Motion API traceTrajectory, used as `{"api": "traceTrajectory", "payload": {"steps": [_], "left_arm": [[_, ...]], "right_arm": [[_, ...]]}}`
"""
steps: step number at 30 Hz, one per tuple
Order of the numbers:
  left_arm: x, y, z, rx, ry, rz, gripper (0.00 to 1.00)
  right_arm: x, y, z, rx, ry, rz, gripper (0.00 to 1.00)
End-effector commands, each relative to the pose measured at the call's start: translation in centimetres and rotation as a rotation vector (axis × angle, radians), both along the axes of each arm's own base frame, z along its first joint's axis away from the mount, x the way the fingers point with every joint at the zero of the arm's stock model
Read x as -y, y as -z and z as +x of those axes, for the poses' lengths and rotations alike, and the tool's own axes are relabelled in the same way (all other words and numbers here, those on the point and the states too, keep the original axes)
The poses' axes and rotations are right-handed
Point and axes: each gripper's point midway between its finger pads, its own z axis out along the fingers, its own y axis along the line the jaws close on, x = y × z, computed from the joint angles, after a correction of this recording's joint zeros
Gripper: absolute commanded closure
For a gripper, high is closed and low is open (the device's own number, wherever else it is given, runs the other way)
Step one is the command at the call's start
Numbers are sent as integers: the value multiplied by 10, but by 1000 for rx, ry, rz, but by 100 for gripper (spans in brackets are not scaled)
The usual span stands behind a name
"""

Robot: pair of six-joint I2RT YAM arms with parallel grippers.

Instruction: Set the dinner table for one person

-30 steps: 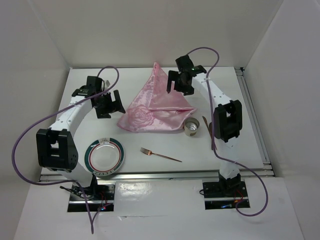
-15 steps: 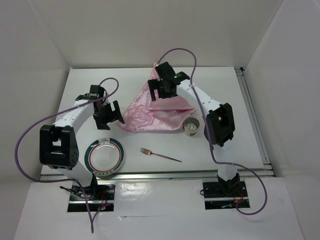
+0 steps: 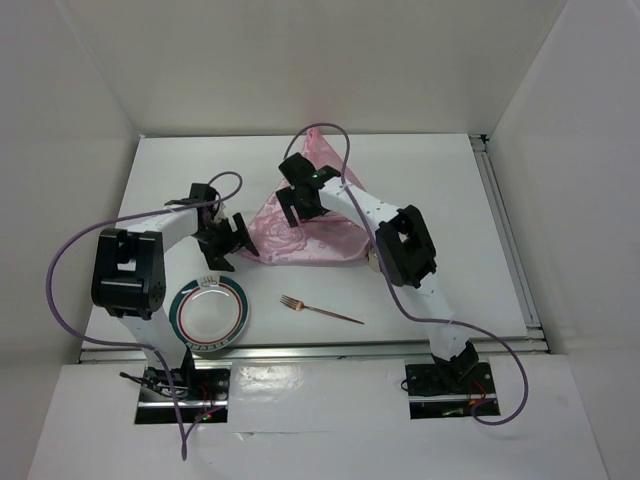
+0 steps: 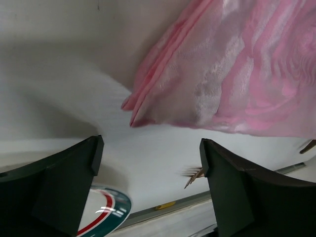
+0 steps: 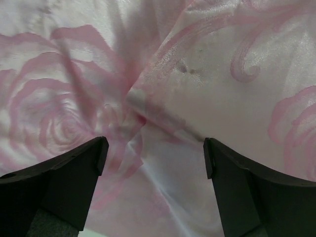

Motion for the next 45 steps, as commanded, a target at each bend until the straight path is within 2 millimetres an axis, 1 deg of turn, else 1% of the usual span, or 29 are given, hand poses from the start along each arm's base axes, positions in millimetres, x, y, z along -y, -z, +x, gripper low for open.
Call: {"api": "traceTrajectory", "payload": {"steps": [1,4,5,8,9,11,12,14,15,16,18,19,20,23,24,25,26,27,28,29,30,33,35,36,37,38,39,41,45], "left_arm": [[11,2,13,9,-27,-80,5],[13,4,17,20,-32,-92,13],[13,4,17,20,-32,-92,21],[12,7,22,14,-43,-85,34],[12,10,22,5,-43,-84,48],[12,7,25,14,-43,-85,61],[12,10,24,5,-43,-84,80],[11,5,31,22,-45,-77,100],[10,6,27,-4,-34,-71,100],[7,7,28,-10,-26,-50,100],[0,-5,39,19,-24,-34,100],[0,-12,40,28,-13,-31,100],[-5,-22,45,56,-25,-20,100],[-17,-51,61,127,-33,31,100],[-19,-70,73,179,-30,43,100],[-26,-77,78,195,-35,62,100],[-34,-85,79,194,-43,75,100],[-40,-95,84,213,-49,90,100],[-50,-119,99,280,-59,124,100],[-57,-126,106,298,-67,141,100],[-66,-147,118,347,-80,159,100],[-71,-148,131,330,-81,185,100],[-64,-136,124,264,-71,144,100],[-61,-129,118,246,-64,128,75],[-57,-102,99,170,-68,111,53],[-56,-95,97,179,-87,105,36],[-55,-97,89,196,-98,101,9],[-50,-69,63,126,-99,78,0],[-38,-36,47,69,-104,8,0]], "right_arm": [[-13,-15,29,116,24,12,12],[-13,-7,38,120,25,7,16],[-14,-8,40,127,25,13,17],[-12,5,44,132,16,-22,20],[-9,13,45,131,26,-44,21],[-5,16,49,143,42,-66,28],[-1,21,51,149,56,-90,36],[-7,9,56,169,53,-62,51],[-10,6,56,171,39,-52,59],[-6,6,59,171,48,-53,74],[-10,-10,63,192,36,-29,90],[-13,-10,61,184,27,-19,97],[-9,-25,65,193,41,7,100],[-2,-50,71,188,61,94,100],[0,-77,73,222,63,132,100],[-2,-89,72,217,56,179,100],[6,-118,74,246,74,227,100],[10,-132,74,255,79,258,100],[9,-145,71,247,68,312,100],[22,-164,73,265,86,343,100],[27,-171,73,264,90,368,100],[35,-185,72,250,83,434,100],[33,-185,71,246,76,440,100],[35,-176,71,230,86,422,100],[35,-174,69,217,95,423,100],[35,-168,70,208,97,417,100],[35,-164,70,200,98,413,100],[34,-159,68,185,92,412,100],[33,-156,66,169,93,419,100]]}}
